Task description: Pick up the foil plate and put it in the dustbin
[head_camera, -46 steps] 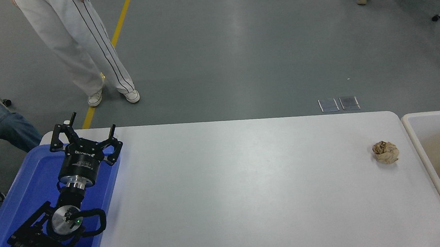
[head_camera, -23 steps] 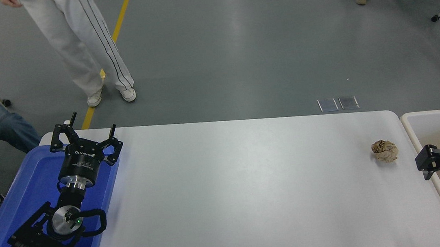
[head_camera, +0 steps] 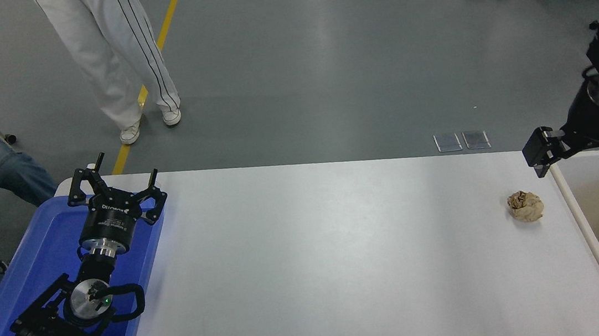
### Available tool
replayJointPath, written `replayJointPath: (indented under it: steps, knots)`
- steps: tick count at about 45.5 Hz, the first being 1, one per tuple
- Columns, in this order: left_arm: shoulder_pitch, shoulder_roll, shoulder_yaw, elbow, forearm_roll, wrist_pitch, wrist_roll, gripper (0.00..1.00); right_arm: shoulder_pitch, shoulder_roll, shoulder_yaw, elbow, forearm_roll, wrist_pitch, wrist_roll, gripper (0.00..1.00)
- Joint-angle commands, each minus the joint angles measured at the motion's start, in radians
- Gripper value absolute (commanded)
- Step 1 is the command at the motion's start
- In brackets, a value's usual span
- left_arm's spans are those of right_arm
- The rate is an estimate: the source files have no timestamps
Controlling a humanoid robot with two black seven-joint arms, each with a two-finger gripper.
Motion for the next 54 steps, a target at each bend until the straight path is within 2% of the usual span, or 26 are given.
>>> replayJointPath:
  steps: [1,17,28,54]
  knots:
    - [0.000,0.000,0.000,-0.001,0.000,0.000,0.000,1.00,0.125,0.042,0.009,0.061,0.020,0.006,0.001,1.00]
    - [0.000,0.000,0.000,0.001,0.000,0.000,0.000,1.00,0.141,0.049,-0.014,0.063,0.031,0.006,0.001,1.00]
    - [0.000,0.000,0.000,-0.001,0.000,0.000,0.000,1.00,0.139,0.126,-0.106,0.061,0.034,0.006,0.001,1.00]
    - [0.000,0.000,0.000,0.001,0.000,0.000,0.000,1.00,0.184,0.135,-0.167,0.057,0.093,0.006,0.004,1.00]
